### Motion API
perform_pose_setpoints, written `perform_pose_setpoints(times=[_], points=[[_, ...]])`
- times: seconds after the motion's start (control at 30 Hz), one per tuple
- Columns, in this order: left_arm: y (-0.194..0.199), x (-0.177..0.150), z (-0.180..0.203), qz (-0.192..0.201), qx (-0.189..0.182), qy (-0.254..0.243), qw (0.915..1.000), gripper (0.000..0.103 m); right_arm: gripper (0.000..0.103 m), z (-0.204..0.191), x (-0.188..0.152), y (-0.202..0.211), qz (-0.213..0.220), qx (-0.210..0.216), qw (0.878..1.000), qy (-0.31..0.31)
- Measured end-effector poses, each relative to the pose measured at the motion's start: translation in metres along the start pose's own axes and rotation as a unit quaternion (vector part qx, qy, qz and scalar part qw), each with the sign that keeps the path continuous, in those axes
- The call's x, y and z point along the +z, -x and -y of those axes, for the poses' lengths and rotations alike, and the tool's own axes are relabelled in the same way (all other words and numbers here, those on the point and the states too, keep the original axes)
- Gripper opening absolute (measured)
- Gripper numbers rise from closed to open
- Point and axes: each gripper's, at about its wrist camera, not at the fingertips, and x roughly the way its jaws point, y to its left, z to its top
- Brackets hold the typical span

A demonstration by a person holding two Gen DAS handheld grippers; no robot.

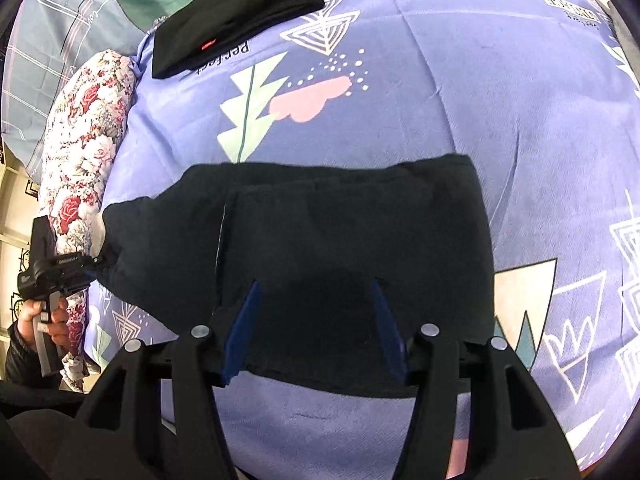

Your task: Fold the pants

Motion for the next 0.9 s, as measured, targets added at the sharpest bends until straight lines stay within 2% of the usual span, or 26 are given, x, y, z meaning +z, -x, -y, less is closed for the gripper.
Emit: perform_pose_setpoints(times=[0.13, 0.2, 0.27, 0.37, 0.43, 0.53, 0.73, 0.87, 0.9], points=[[0.034, -0.005, 0.048, 0.03, -0.017, -0.086, 0.9957, 0.018, 0.057, 0.006, 0.003, 0.003, 0.006, 0.009, 1.0, 0.005], [0.048, -0.015, 0.084, 0.039, -0.017, -0.155, 0.987, 0.019, 0.057, 0.011, 0.005, 0.003, 0.007, 0.013, 1.0, 0.004], [0.056, -0.026, 0.114, 0.043, -0.027, -0.202, 0.9781, 0.019, 0.057, 0.017, 0.006, 0.004, 0.011, 0.018, 1.0, 0.0], [0.053, -0.038, 0.143, 0.033, -0.054, -0.23, 0.9712, 0.02, 0.057, 0.024, 0.008, 0.003, 0.013, 0.03, 0.999, -0.007], [0.044, -0.041, 0.156, 0.022, -0.052, -0.245, 0.9678, 0.02, 0.057, 0.024, 0.008, 0.001, 0.011, 0.035, 0.999, -0.004], [0.027, -0.051, 0.185, 0.011, -0.04, -0.284, 0.9579, 0.02, 0.057, 0.021, 0.008, 0.0, 0.008, 0.038, 0.999, 0.005], [0.021, -0.074, 0.232, -0.01, -0.064, -0.359, 0.931, 0.02, 0.057, 0.03, 0.007, 0.011, 0.018, 0.037, 0.999, 0.0], [0.017, -0.089, 0.267, -0.027, -0.102, -0.399, 0.911, 0.021, 0.057, 0.043, 0.005, 0.018, 0.03, 0.049, 0.998, -0.022], [0.012, -0.091, 0.273, -0.038, -0.111, -0.401, 0.9086, 0.024, 0.057, 0.048, 0.003, 0.018, 0.03, 0.051, 0.998, -0.031]])
